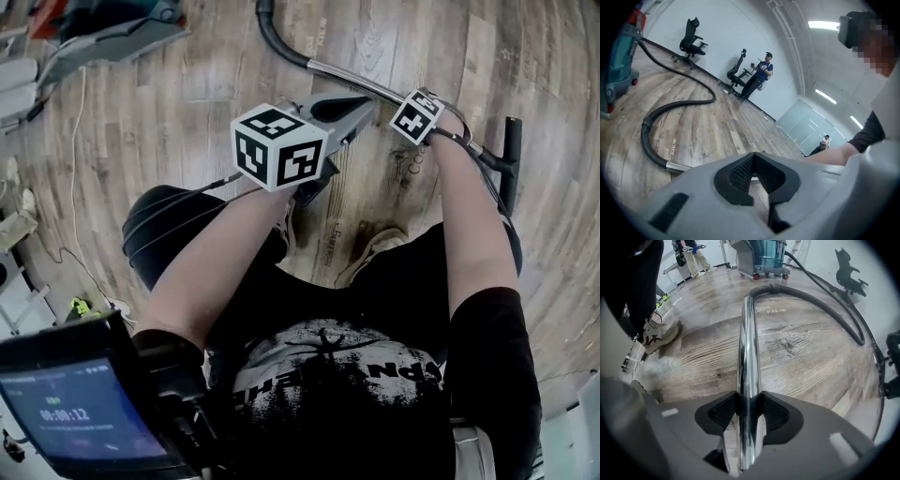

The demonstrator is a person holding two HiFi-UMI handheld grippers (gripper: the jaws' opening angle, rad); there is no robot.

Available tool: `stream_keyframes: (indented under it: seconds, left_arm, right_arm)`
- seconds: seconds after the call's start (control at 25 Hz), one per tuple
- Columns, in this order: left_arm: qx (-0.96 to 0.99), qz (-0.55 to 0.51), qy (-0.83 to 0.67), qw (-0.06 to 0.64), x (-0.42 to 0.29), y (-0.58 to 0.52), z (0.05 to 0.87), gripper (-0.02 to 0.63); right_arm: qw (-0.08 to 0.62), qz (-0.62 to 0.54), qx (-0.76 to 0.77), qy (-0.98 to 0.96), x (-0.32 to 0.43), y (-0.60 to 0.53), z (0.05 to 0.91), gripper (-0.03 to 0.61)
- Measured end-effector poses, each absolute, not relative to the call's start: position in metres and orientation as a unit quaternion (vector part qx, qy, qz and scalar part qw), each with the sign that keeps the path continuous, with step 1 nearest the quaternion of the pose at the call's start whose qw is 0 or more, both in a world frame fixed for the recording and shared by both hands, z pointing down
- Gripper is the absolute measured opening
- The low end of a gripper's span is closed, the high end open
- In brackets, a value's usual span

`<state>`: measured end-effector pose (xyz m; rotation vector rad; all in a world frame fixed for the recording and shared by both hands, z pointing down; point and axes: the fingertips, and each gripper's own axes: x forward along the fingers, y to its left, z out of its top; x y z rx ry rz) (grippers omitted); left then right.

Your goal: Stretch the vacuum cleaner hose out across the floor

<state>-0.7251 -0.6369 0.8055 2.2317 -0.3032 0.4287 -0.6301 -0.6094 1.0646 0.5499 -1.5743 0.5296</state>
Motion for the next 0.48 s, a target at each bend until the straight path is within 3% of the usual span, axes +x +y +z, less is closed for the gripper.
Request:
stream_keyframes:
  seconds: [0.16,0.32,0.48]
  left_arm:
    - [0.843,0.213,-0.150,0.471,-0.727,-0.645,0.853,0.032]
    - [0.792,0.238,-0.177,0.533,-0.716,-0.653,0.903,0.115]
    - [0.747,0.222,-0.227,0.584,-0.720,-0.656,0.954,0.122]
  right_arm:
    - [0.637,0.229,0.246,-0.694,-0.629,-0.610,1.035,0.175]
    - [0.632,0.235,0.251,-0.694,-0.624,-0.603,1.007,0.175]
    - [0.632,0.246,0.256,-0.689,-0.623,-0.595,0.990,0.175]
